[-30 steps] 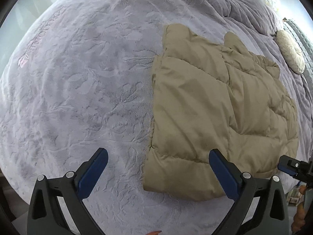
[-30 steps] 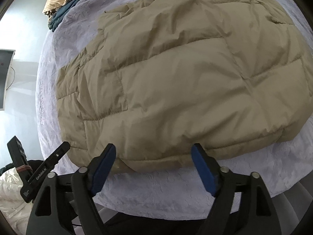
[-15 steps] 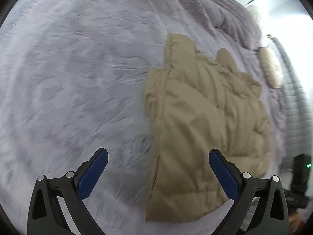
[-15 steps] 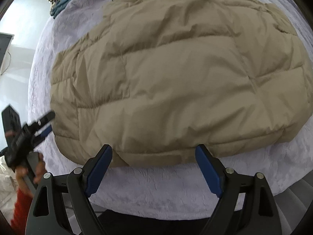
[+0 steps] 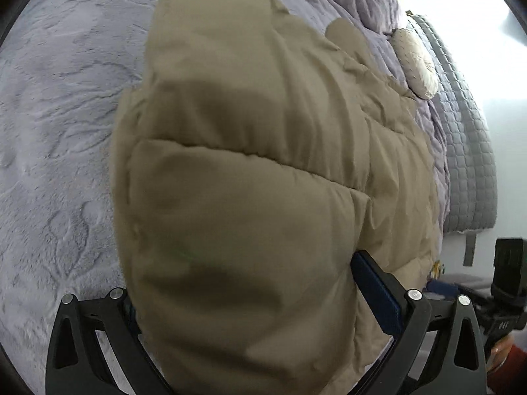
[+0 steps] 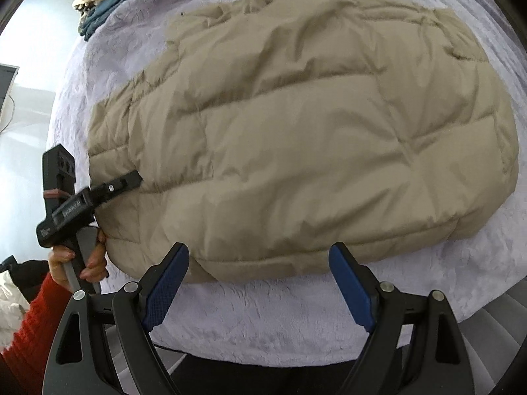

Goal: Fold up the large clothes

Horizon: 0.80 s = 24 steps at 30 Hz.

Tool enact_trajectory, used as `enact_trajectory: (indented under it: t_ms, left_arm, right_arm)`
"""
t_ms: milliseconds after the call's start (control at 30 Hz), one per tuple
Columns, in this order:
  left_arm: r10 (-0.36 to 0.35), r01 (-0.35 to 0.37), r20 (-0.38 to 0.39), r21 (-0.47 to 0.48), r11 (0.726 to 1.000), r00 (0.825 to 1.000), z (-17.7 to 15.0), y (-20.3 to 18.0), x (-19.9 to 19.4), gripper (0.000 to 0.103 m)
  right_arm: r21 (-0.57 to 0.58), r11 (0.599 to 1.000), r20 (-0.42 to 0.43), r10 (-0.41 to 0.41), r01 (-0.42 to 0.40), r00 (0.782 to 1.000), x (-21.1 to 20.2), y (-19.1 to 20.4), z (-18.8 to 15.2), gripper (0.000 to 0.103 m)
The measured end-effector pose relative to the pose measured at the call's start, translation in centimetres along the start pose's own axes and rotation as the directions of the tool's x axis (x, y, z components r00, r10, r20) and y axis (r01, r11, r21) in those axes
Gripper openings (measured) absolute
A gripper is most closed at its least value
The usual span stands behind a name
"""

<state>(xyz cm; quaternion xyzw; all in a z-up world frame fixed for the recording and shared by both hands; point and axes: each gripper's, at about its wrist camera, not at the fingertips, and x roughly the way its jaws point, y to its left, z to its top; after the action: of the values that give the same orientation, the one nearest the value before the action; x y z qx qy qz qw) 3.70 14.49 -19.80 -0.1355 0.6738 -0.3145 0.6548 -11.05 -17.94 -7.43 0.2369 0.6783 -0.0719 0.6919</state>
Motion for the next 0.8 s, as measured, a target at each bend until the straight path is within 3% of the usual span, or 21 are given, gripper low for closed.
enact_trajectory:
  t_ms: [33, 100, 167, 233, 300, 333, 367, 600, 800]
  left_arm:
    - [-0.004, 0.004, 0.003, 0.007, 1.000, 1.000, 0.0, -0.1, 0.0, 0.091]
    - [-0.038, 0.038, -0.003, 0.017, 0.999, 0.999, 0.1, -0.6, 0.3, 0.058]
    - [-0.079, 0.079, 0.002, 0.013, 0.997, 0.997, -0.2, -1.2, 0.2, 0.043]
    - [-0.039, 0.038, 0.026, 0.042, 0.998, 0.999, -0.2, -2.1, -0.2, 0.038]
    - [-0.014, 0.012, 0.047, 0.053, 0.999, 0.999, -0.4, -3.3, -0.9, 0.029]
    - [-0.011, 0.008, 0.056, 0.053, 0.999, 0.998, -0.4, -3.7, -1.4, 0.028]
    - [-0.009, 0.006, 0.069, 0.047, 0.999, 0.998, -0.5, -4.1, -2.1, 0.025]
    - [0.013, -0.019, 0.153, 0.033, 0.999, 0.988, -1.3, -9.3, -6.6, 0.025]
    - [0.035, -0.053, 0.181, 0.096, 0.994, 0.983, -0.9, -18.7, -8.1, 0.025]
  right_arm:
    - [-0.002, 1.000, 0.013, 0.001, -0.001, 1.000, -0.2, 0.0, 0.2, 0.089]
    - [-0.005, 1.000, 0.037, -0.002, 0.002, 0.999, -0.5, -0.1, 0.7, 0.089]
    - [-0.011, 1.000, 0.068, 0.002, -0.002, 0.998, -0.7, -0.2, 1.3, 0.089]
    - [-0.018, 1.000, 0.111, 0.008, -0.006, 0.994, -1.2, -0.5, 2.2, 0.085]
    - [-0.025, 1.000, 0.143, 0.011, -0.008, 0.990, -1.4, -0.7, 2.9, 0.049]
    - [-0.026, 1.000, 0.146, 0.007, -0.004, 0.989, -1.3, -0.9, 3.3, 0.023]
    - [-0.027, 1.000, 0.149, 0.015, -0.011, 0.989, -1.0, -1.3, 3.8, 0.020]
    - [-0.053, 0.993, 0.156, 0.115, -0.108, 0.981, 1.9, -2.6, 6.9, 0.017]
    - [0.077, 0.959, 0.112, 0.262, -0.272, 0.958, 5.2, -6.1, 9.2, 0.017]
